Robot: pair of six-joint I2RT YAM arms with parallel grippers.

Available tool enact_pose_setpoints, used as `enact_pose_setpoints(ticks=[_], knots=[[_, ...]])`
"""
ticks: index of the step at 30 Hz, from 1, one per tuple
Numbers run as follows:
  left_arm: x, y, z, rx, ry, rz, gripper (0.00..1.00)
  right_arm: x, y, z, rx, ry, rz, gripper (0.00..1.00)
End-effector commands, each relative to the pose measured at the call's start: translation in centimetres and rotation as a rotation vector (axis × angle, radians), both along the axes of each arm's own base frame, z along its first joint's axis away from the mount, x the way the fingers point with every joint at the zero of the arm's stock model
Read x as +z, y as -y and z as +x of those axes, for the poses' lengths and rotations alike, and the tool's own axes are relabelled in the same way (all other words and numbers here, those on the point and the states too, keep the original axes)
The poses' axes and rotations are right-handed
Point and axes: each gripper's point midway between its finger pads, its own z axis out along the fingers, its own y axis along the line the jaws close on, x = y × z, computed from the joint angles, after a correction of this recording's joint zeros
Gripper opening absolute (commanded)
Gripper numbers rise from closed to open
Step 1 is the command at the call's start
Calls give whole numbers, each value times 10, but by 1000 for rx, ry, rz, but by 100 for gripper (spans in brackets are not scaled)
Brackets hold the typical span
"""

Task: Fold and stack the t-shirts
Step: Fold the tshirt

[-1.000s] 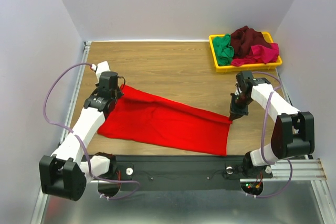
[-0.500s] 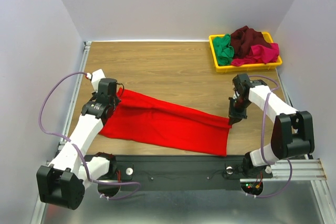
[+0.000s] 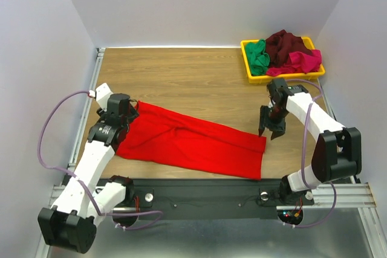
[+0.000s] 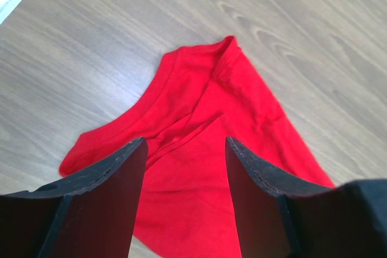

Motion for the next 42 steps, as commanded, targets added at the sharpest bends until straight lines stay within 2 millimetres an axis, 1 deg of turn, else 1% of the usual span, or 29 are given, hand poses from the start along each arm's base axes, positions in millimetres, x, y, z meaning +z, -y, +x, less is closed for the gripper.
enact_pose_setpoints(ticks=[1,2,3,4,5,6,7,8,9,10,11,12,14,15,16,18,19,21,22,23,25,27,30,31,37,38,42], knots=[[-2,15,29,-37,17,-38,67,11,-16,29,42,73,32,57],[-6,18,35,-55,4,-32,68,14,-21,39,55,88,36,57],[-8,22,41,-65,-5,-37,68,15,-25,44,69,96,37,57],[-21,24,47,-74,-45,-29,69,17,-30,50,80,109,41,57],[-17,29,58,-102,-27,-27,70,20,-39,59,102,124,53,56],[-23,33,65,-117,-43,-25,70,21,-48,65,123,143,65,56],[-25,36,71,-133,-44,-27,70,22,-51,72,124,155,74,56],[-26,40,76,-151,-47,-26,70,18,-61,76,148,149,81,57],[-26,46,83,-185,-41,-34,70,24,-71,84,165,174,104,57],[-32,51,91,-205,-58,-35,70,24,-83,89,195,186,115,57],[-35,55,96,-225,-62,-37,70,25,-91,93,211,194,122,57],[-43,59,102,-242,-87,-37,70,25,-107,99,245,200,137,56],[-51,60,106,-248,-107,-34,70,24,-122,103,276,208,153,57],[-55,60,108,-246,-117,-32,70,20,-131,105,291,195,168,56],[-60,60,109,-245,-132,-27,70,23,-144,108,317,216,187,56],[-63,60,108,-242,-139,-32,68,23,-161,109,346,219,235,56],[-65,61,106,-245,-141,-37,67,18,-171,111,364,222,254,56],[-66,64,104,-269,-131,-44,66,19,-183,114,389,230,291,56],[-72,64,101,-285,-146,-35,65,14,-188,116,402,220,297,56],[-74,65,100,-291,-151,-34,65,16,-192,120,410,231,304,56],[-89,66,94,-311,-195,-32,64,13,-198,123,423,225,310,56],[-96,68,91,-327,-220,-36,63,17,-203,128,428,236,323,56],[-107,67,87,-324,-269,-34,58,17,-205,128,423,236,328,56],[-113,65,82,-320,-296,-31,56,16,-205,126,424,230,325,56],[-125,61,68,-308,-353,-24,51,3,-195,114,399,201,300,56],[-126,60,67,-305,-359,-26,51,-3,-193,108,396,182,295,56],[-132,59,63,-293,-379,-30,51,-7,-187,101,392,177,281,56]])
